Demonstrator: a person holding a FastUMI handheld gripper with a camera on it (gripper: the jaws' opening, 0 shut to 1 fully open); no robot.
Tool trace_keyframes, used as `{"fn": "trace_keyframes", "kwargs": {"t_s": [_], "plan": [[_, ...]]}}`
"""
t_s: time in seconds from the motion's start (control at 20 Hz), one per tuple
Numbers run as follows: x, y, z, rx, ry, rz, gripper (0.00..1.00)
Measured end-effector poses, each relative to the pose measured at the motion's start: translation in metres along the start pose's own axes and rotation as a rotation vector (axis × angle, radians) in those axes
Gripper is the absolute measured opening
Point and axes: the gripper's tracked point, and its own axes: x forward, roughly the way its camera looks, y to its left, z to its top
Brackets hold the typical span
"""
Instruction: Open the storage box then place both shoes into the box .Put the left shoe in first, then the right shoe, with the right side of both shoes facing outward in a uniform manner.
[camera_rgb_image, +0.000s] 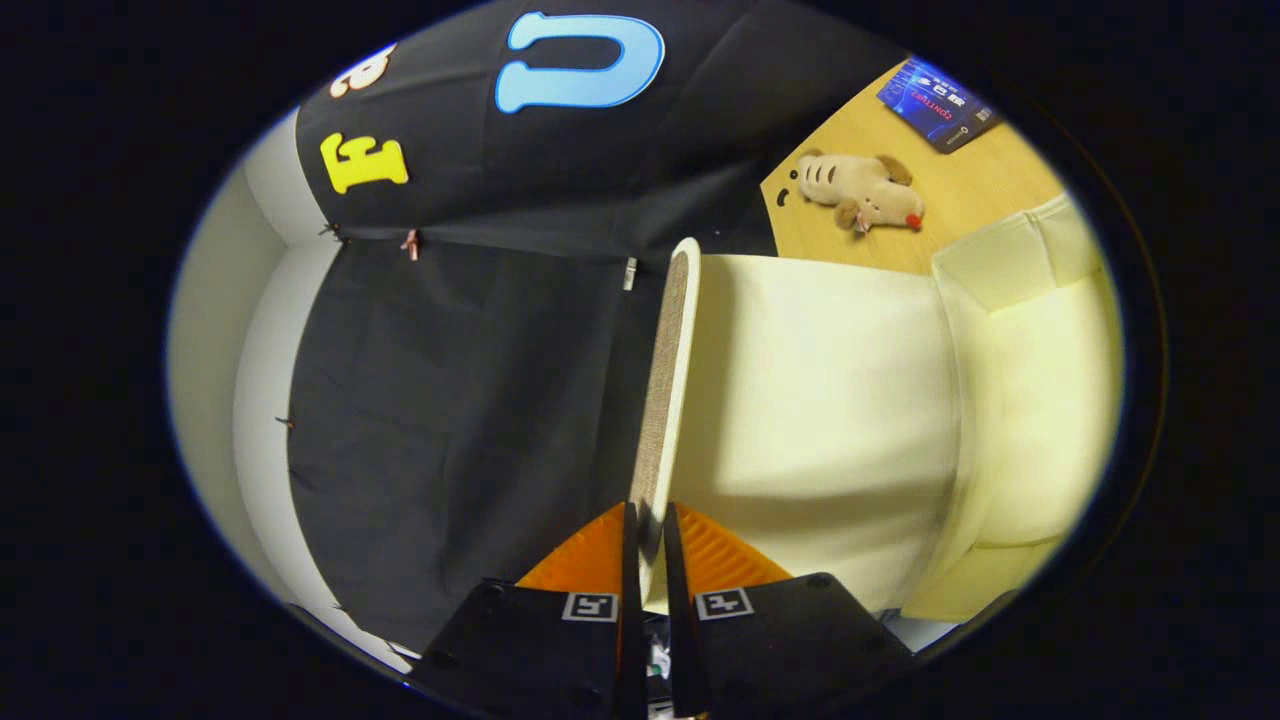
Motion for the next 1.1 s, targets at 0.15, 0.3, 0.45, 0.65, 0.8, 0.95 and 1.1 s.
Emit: {"fn": "trace_keyframes", "kwargs": {"t_s": [0.15,0.3,0.45,0.65,0.8,0.95,1.1], "plan": [[-0.010,-0.041,0.002,-0.123,-0.030,-0.138,0.59],[-0.049,-0.076,0.016,-0.229,-0.103,-0.270,0.98],[-0.105,-0.099,0.031,-0.320,-0.174,-0.399,0.98],[-0.185,-0.121,0.055,-0.398,-0.281,-0.541,0.98],[-0.252,-0.160,0.075,-0.462,-0.351,-0.706,0.98],[-0.304,-0.209,0.080,-0.480,-0.361,-0.851,0.98],[-0.353,-0.262,0.080,-0.489,-0.323,-0.983,0.98]]}}
